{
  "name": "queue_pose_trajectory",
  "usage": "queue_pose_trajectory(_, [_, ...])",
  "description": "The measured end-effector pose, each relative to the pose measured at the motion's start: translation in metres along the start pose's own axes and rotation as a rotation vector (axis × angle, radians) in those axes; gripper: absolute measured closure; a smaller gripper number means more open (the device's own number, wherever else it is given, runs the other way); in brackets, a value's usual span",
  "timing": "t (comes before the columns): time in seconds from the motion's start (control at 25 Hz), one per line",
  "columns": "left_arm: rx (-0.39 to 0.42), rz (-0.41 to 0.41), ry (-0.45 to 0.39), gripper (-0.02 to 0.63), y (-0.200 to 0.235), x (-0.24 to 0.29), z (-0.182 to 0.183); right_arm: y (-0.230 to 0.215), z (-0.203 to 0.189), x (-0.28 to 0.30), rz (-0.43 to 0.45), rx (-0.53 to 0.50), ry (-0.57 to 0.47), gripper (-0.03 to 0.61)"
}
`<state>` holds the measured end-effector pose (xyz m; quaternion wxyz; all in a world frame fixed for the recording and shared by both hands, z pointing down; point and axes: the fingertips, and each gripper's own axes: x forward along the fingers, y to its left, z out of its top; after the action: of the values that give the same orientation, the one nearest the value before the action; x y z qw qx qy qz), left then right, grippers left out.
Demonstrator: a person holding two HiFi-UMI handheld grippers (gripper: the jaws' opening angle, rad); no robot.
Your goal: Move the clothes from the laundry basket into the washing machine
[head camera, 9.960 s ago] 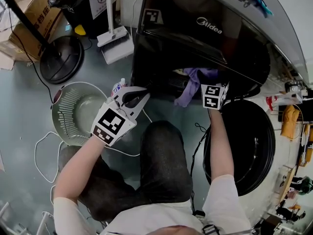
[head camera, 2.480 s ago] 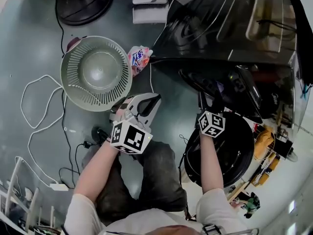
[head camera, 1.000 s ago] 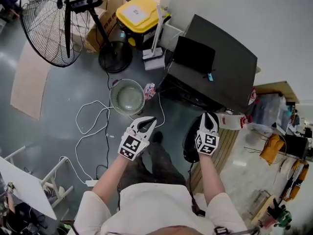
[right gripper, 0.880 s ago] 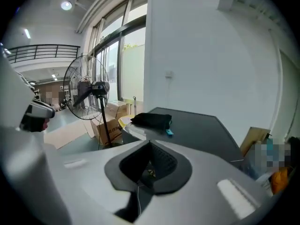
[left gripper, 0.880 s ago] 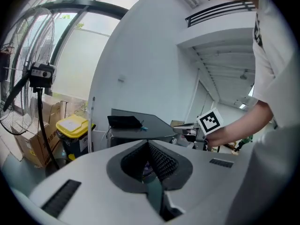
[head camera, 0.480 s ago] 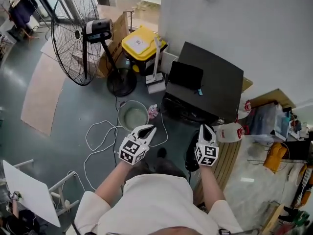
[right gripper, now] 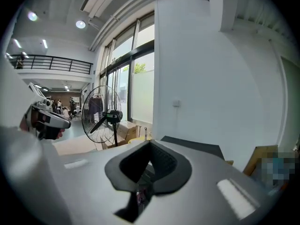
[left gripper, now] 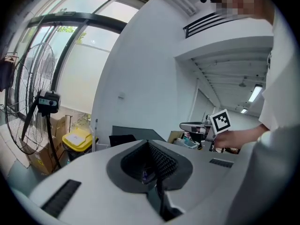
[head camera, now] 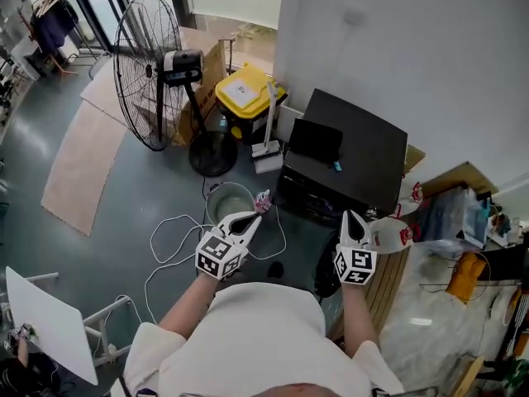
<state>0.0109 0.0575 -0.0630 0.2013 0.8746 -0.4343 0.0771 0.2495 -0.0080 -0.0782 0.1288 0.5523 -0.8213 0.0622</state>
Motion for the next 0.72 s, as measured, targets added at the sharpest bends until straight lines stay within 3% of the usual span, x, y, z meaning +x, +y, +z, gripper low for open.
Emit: queue_pose_trajectory(0.72, [0.092,-0.008,-0.12,0.607,-0.002,-0.036,0.069,0.064,0.075,-0.021,0.131,-0.085,-0.132,0.568])
